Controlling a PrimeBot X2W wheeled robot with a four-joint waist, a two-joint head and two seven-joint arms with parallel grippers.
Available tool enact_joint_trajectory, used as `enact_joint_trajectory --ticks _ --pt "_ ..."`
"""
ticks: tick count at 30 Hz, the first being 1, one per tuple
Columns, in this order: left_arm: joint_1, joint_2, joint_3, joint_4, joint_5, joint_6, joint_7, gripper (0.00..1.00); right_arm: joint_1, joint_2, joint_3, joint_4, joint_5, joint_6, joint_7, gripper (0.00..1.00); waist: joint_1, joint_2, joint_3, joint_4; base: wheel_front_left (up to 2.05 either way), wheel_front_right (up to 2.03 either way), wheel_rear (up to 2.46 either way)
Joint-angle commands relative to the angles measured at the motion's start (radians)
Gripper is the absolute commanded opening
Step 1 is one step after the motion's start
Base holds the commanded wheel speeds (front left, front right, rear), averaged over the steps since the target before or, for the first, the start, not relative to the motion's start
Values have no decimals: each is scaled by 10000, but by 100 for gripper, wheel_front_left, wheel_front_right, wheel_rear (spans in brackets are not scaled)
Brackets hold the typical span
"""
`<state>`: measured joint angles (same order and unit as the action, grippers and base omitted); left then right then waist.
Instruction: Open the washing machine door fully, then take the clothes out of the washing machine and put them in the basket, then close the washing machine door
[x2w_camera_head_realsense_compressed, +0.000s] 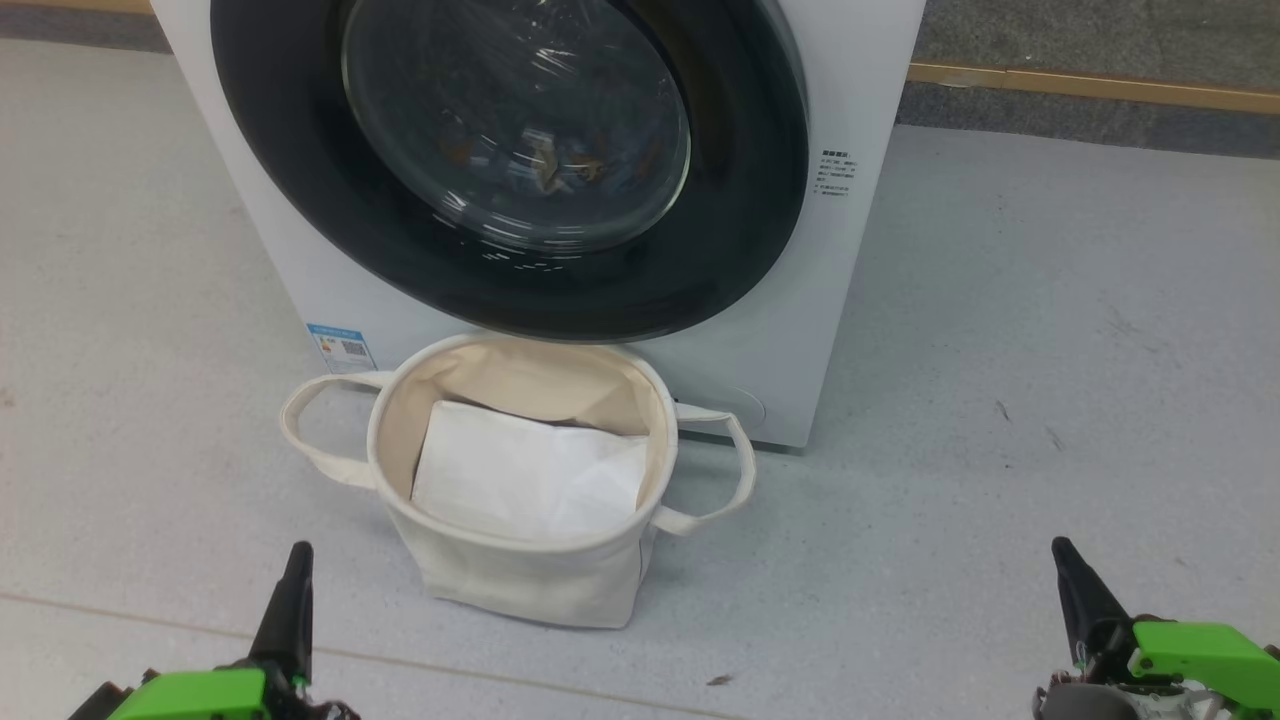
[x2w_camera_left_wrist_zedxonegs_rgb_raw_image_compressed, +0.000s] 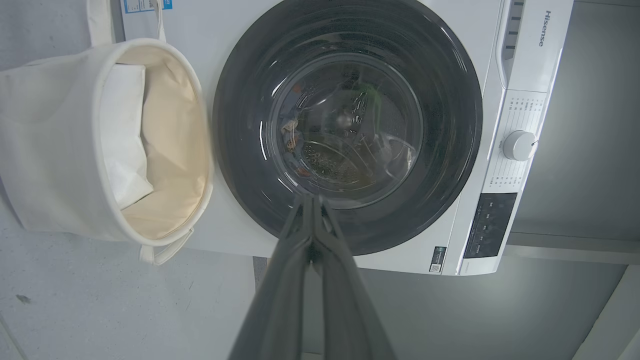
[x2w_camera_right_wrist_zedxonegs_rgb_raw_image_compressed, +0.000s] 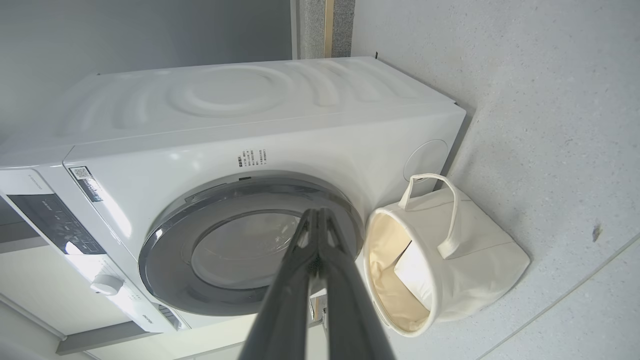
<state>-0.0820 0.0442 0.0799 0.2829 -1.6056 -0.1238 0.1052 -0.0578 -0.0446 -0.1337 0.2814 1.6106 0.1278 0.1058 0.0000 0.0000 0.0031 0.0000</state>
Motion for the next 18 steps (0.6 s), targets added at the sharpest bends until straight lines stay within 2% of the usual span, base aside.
enact_joint_trajectory --ticks 1,18 --pt "-259 60 335 -381 -34 -69 77 0 -501 -56 204 -367 -16 29 71 0 0 0 0 0 0 0 0" --pt "-259 60 335 -381 -34 -69 77 0 -501 -56 204 -367 -16 29 71 0 0 0 0 0 0 0 0"
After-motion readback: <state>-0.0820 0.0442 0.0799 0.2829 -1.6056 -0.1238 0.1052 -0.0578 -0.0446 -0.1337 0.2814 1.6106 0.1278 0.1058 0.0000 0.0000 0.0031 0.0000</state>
